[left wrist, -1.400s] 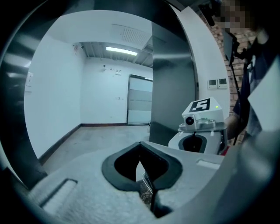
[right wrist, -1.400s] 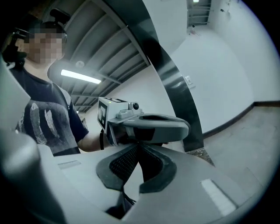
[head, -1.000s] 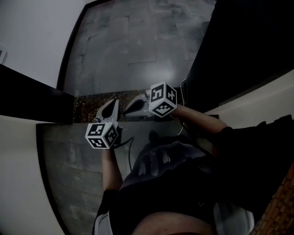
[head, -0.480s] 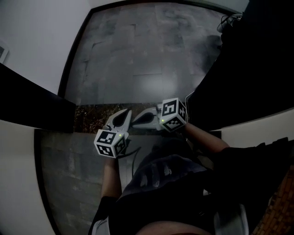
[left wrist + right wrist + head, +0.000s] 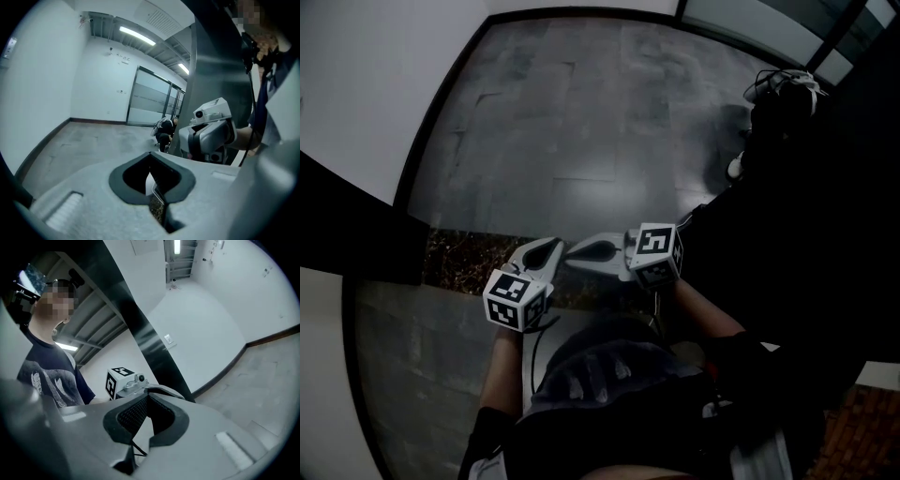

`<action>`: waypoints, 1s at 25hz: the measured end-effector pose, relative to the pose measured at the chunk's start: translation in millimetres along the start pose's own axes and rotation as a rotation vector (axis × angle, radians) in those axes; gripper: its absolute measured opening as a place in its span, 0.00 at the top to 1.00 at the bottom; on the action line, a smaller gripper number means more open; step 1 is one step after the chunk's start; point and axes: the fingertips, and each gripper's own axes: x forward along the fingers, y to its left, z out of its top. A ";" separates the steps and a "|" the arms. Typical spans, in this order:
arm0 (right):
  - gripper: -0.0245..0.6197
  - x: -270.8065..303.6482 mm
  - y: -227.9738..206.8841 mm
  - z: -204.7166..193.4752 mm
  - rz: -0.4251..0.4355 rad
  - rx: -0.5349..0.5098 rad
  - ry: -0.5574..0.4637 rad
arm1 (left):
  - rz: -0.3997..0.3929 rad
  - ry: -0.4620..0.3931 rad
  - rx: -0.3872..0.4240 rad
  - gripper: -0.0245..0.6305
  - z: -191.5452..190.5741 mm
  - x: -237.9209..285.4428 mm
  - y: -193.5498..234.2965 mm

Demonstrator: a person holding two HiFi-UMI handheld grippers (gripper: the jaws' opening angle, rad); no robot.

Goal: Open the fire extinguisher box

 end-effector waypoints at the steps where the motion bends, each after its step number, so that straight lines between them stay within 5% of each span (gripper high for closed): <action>1: 0.96 -9.2 -12.7 11.1 -0.010 -0.003 0.000 | -0.006 0.000 0.001 0.96 10.8 13.0 3.9; 5: 0.96 -43.6 -60.9 49.1 -0.062 0.005 -0.002 | -0.038 -0.013 -0.024 0.96 49.3 63.5 25.3; 13: 0.96 -68.0 -126.6 24.5 -0.203 0.033 -0.035 | -0.154 -0.021 0.012 0.96 46.5 133.3 54.3; 18: 0.96 -72.2 -204.6 87.1 -0.306 0.075 -0.072 | -0.255 -0.009 0.028 0.96 108.8 192.0 109.3; 25: 0.96 -71.8 -251.9 122.1 -0.389 0.099 -0.189 | -0.362 -0.001 0.095 0.96 129.4 226.3 151.7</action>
